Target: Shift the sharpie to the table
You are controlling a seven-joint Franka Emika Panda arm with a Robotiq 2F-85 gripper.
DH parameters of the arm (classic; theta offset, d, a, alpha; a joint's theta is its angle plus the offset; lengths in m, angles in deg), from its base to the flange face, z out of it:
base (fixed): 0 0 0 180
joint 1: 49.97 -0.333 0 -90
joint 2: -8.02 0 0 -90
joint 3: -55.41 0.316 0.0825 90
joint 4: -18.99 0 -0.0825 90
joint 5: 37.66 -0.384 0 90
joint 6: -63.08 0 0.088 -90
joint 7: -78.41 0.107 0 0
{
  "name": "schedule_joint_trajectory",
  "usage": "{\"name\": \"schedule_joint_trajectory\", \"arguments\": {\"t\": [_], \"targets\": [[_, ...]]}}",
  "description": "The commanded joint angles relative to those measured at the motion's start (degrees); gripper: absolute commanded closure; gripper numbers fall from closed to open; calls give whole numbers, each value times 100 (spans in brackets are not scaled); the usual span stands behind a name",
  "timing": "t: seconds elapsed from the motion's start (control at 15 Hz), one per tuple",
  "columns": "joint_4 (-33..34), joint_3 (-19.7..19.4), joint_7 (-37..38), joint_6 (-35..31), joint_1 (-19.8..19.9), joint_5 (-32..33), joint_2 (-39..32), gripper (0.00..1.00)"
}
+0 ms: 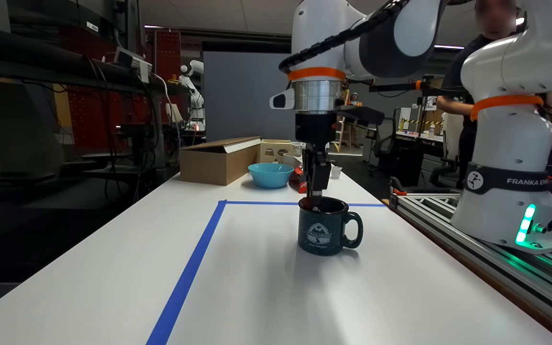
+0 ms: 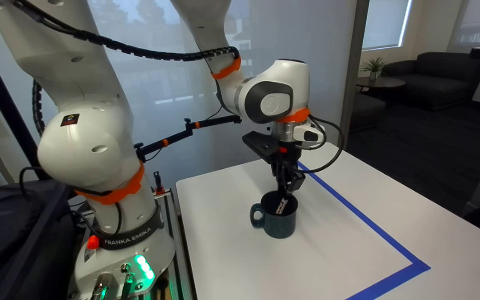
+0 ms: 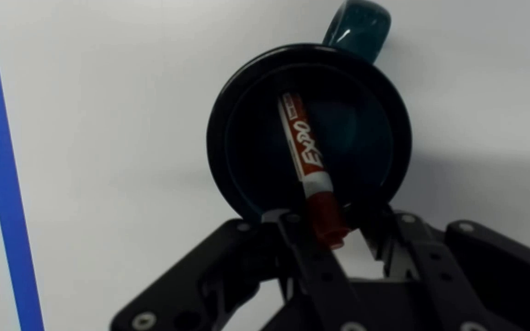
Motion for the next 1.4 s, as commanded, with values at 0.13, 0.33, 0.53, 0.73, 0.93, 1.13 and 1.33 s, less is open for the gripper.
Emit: {"name": "schedule_joint_trajectory", "arguments": {"t": [0.13, 0.33, 0.53, 0.73, 0.93, 1.13, 1.33], "targets": [[-25, -28, -169, -53, -1, -158, 15, 62], [-24, -41, -233, -100, -1, -257, -34, 64], [-25, -64, -321, -138, 8, -340, -75, 72], [-25, -88, -409, -157, 16, -423, -104, 73], [-26, -125, -531, -201, 32, -524, -162, 65], [-24, -167, -668, -261, 53, -658, -242, 61], [-16, -203, -883, -322, 86, -868, -378, 63]]}}
